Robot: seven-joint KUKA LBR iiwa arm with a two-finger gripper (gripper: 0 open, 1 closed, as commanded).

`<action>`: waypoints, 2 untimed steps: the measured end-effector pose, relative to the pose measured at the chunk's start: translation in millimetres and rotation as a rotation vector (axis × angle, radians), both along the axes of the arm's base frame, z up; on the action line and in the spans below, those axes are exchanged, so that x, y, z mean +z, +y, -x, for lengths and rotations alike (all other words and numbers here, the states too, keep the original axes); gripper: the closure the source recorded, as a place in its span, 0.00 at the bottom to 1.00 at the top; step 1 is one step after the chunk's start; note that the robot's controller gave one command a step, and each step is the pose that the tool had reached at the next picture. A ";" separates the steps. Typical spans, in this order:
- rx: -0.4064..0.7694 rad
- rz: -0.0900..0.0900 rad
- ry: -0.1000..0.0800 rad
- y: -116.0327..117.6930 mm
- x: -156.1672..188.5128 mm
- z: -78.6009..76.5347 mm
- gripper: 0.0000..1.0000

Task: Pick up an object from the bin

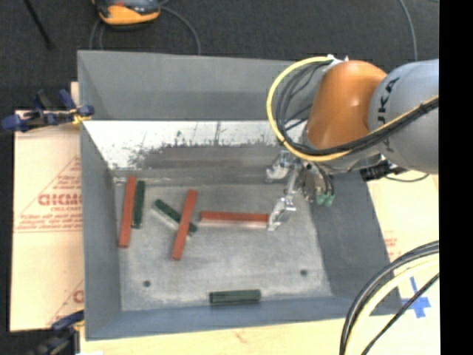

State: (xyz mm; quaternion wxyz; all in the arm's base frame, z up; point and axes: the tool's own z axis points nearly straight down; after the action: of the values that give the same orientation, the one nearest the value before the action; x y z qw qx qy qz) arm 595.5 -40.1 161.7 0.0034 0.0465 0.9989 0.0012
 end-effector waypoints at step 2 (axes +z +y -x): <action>-0.158 -0.001 0.000 54.3 -87.5 -22.6 0.00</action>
Offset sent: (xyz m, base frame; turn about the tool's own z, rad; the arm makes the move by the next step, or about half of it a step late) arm 0.0206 0.0562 -0.0917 0.1571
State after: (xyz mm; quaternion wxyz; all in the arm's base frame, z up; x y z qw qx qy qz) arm 618.1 14.2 74.2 0.0035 0.1252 0.9921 0.0016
